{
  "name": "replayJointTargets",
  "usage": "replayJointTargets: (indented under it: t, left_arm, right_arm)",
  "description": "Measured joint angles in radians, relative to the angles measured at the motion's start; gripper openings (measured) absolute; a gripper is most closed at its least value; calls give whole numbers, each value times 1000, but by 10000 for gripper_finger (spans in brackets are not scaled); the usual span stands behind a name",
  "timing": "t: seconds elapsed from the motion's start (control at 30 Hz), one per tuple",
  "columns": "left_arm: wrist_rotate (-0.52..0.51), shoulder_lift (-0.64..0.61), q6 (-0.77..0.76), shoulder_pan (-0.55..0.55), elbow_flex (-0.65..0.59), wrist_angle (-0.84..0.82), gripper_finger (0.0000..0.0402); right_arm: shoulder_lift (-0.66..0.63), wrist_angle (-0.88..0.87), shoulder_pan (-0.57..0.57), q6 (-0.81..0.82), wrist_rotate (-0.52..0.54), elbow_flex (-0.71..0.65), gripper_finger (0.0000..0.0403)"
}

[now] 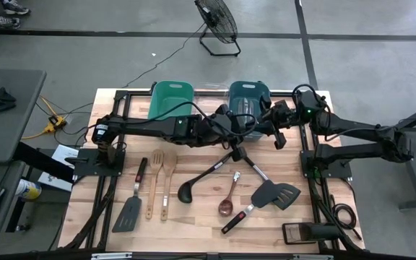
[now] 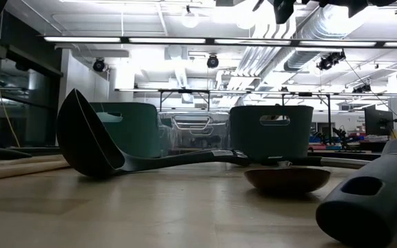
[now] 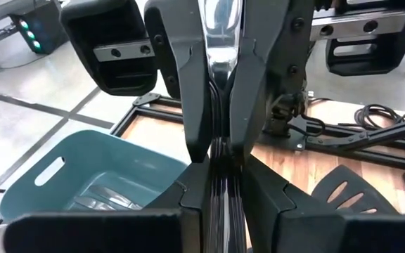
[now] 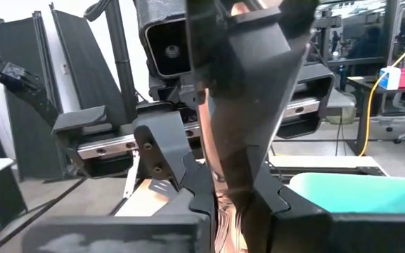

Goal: Pick & Place Kitchen Items
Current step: Put the silver table knife into the blue bin

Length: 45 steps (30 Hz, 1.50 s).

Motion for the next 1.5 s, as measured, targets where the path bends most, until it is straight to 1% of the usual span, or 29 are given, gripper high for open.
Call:
replayJointTargets:
  t: [0.1, 0.3, 0.43, 0.63, 0.8, 0.97, 1.03, 1.1, 1.17, 1.23, 1.3, 1.37, 1.43, 1.5]
  left_arm:
    - [2, 0, -1, 0, 0, -1, 64]
    - [7, 0, 1, 0, 0, -15, 129]
    - [4, 0, -34, 1, 0, -25, 149]
    - [-24, 0, -58, 1, 0, -63, 153]
    - [-100, -6, -95, 1, 0, -183, 154]
    - [-119, -30, -155, 1, 0, -294, 154]
    - [-142, -36, -186, 1, 0, -327, 154]
    - [-172, -60, -219, 1, -2, -413, 154]
    - [-201, -75, -244, 1, 1, -453, 154]
    - [-226, -108, -260, 5, -1, -534, 154]
    - [-254, -129, -265, 7, 1, -563, 154]
    - [-268, -155, -270, 10, 0, -652, 154]
    - [-301, -177, -270, 16, 0, -689, 155]
    - [-318, -204, -269, 22, -2, -764, 155]
  right_arm:
    - [0, -2, 0, 9, -1, 0, 29]
    - [0, -24, 1, 51, 4, 0, 29]
    - [0, -53, -6, 50, 6, 0, 29]
    - [0, -89, -46, 62, 0, 0, 29]
    - [-2, -139, -80, 64, -21, 0, 29]
    - [-2, -183, -113, 62, -23, 0, 29]
    - [-2, -184, -127, 65, -17, 0, 29]
    - [-2, -178, -142, 75, 11, 0, 29]
    - [-2, -173, -154, 85, 46, 0, 29]
    - [3, -170, -168, 91, 76, 0, 29]
    - [16, -163, -181, 91, 99, 0, 29]
    - [42, -171, -194, 98, 127, 6, 29]
    - [79, -176, -202, 99, 154, 26, 29]
    - [122, -202, -209, 99, 191, 59, 29]
